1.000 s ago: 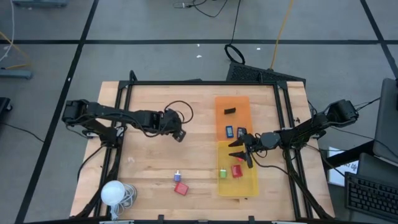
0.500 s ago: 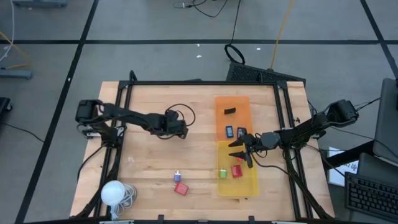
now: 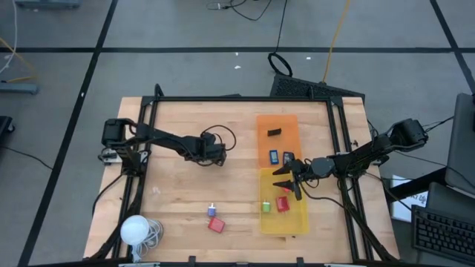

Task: Pick & Place Office items
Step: Put the blue charger adapter into the yellow bin

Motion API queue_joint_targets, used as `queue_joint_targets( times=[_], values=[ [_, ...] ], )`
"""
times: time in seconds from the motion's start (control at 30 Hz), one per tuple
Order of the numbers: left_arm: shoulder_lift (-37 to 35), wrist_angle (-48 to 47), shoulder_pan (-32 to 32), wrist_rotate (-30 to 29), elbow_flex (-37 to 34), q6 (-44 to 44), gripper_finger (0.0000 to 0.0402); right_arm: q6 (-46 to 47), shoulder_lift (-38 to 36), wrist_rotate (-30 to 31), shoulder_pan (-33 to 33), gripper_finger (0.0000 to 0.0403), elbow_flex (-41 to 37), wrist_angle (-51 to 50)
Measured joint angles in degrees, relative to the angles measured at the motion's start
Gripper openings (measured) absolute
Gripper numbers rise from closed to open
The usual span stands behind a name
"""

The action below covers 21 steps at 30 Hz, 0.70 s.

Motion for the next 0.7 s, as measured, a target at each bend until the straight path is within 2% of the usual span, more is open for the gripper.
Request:
queue_joint_targets(
  times=[0.13, 0.37, 0.57, 0.7],
  values=[
    [-0.1, -0.3, 0.1, -2.1, -0.1, -2.0, 0.031, 0.0, 0.0, 0.0, 0.0, 0.0196, 0.0, 0.0],
    [0.2, -1.4, -0.3, -2.2, -0.1, -2.9, 0.031, 0.0, 0.0, 0.1, 0.0, 0.0196, 0.0, -0.2],
    [0.2, 0.7, -1.3, -2.8, -0.1, 4.3, 0.031, 0.0, 0.0, 0.1, 0.0, 0.0196, 0.0, -0.2],
    [0.2, 0.0, -1.4, -1.7, -0.1, 0.5, 0.031, 0.0, 0.0, 0.1, 0.0, 0.0196, 0.0, -0.2]
  ],
)
